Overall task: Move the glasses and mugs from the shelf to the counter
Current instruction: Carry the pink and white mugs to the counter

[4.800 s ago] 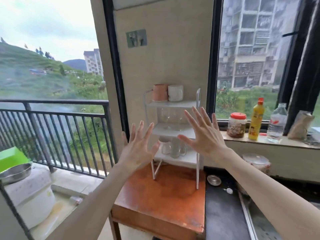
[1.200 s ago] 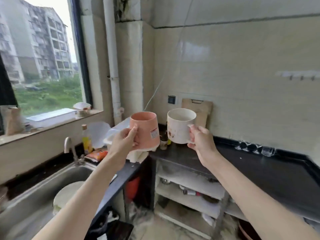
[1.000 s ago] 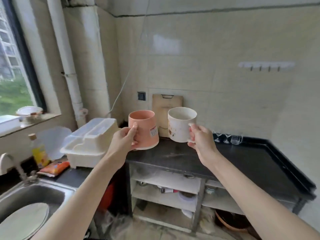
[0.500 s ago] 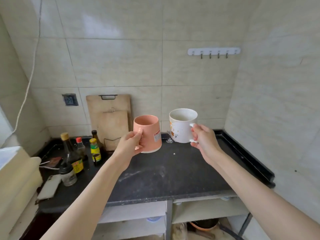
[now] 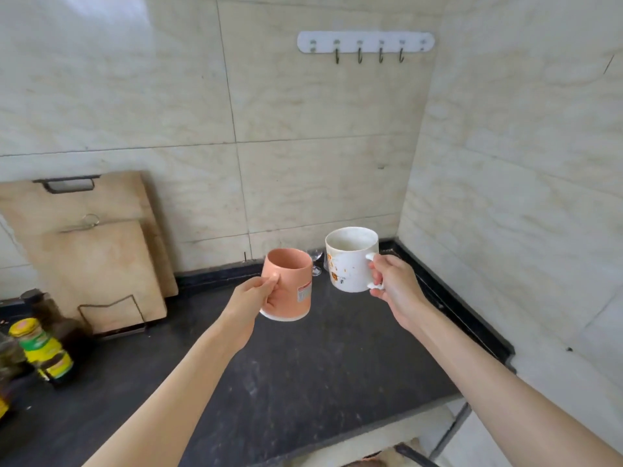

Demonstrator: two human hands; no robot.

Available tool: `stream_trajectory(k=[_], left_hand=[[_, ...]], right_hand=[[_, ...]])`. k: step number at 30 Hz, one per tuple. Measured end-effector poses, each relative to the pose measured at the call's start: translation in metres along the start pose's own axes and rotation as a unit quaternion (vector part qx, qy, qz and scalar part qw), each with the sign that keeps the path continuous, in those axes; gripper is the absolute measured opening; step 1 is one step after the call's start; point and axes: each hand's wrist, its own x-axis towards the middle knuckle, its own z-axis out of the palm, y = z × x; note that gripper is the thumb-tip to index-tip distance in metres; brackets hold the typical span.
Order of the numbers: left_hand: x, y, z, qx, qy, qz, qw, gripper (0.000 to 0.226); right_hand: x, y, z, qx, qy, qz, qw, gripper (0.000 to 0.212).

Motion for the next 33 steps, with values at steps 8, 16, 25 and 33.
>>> stream_trajectory(k=[8,16,25,33], left_hand=[[0.16,-0.005,0.119,-0.011,-0.017,-0.035,0.999,0.027],[0.265,-0.06,0.211,-0.012,-0.033,-0.11,0.993,0.025],[0.331,-0.124,0.284,-0.028,0.025,-0.11,0.993,0.032],[0.375,-0.146,0.316,-0.005,0.066,-0.079,0.995,0.036]], right_hand=[[0.185,0.043,-0.057,-0.035,0.01,0.034,0.999,0.022],[0.316,0.119,-0.097,-0.051,0.046,0.112,0.991,0.029],[0.391,0.197,-0.108,-0.036,0.07,0.142,0.987,0.027],[0.429,0.234,-0.103,-0.01,0.058,0.16,0.985,0.026]])
